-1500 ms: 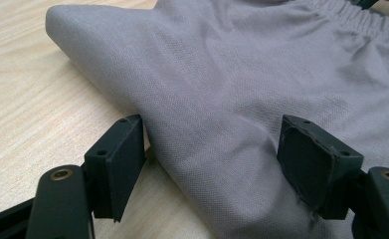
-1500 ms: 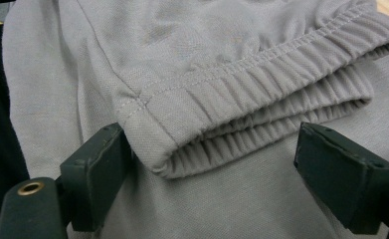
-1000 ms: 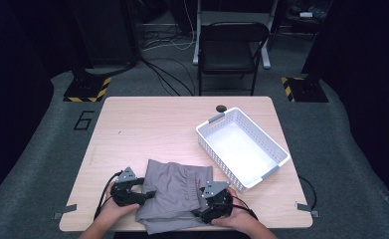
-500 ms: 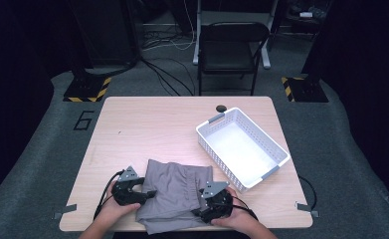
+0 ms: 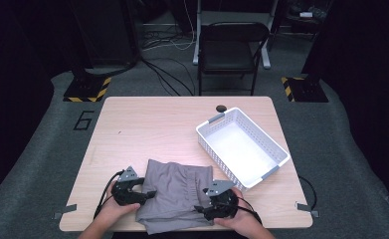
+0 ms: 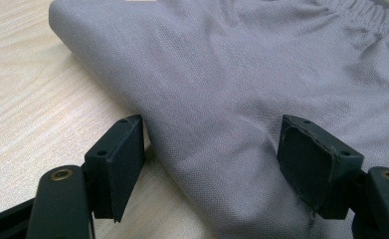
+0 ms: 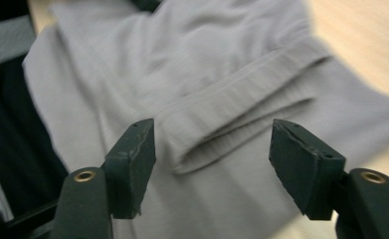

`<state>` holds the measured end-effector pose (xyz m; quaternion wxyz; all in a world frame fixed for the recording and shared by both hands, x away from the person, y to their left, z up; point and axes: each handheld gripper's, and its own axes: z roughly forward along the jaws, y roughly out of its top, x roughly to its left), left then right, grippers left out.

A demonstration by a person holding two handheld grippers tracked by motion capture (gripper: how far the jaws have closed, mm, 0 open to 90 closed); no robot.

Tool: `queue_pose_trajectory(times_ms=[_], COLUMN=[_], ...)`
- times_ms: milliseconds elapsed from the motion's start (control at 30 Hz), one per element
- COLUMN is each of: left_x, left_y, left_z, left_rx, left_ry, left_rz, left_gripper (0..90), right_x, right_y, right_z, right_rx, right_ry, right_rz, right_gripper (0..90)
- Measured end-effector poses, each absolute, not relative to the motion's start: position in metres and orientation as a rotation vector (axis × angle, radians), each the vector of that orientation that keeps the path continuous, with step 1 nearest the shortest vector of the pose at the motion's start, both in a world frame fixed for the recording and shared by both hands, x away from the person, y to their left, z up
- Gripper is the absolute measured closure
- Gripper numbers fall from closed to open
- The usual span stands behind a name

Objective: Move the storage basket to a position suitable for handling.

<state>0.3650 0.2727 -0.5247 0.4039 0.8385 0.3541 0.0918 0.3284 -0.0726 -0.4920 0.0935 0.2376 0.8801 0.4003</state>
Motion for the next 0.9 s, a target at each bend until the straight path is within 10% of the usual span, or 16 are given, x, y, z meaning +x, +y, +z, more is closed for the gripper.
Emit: queue_pose_trajectory(times_ms=[900], left_x=[0.366], left_y=[0.274], left_z=[-0.527], left_rx=[2.104], left_ry=[0.874], left_rz=[0.245], left_gripper=[26.7], right_x=[0.394], right_y=[-0.109], right_z=[-0.421], right_rx=[0.849], right_ry=[2.451], right_rz=[1.164], right_gripper=[55.1])
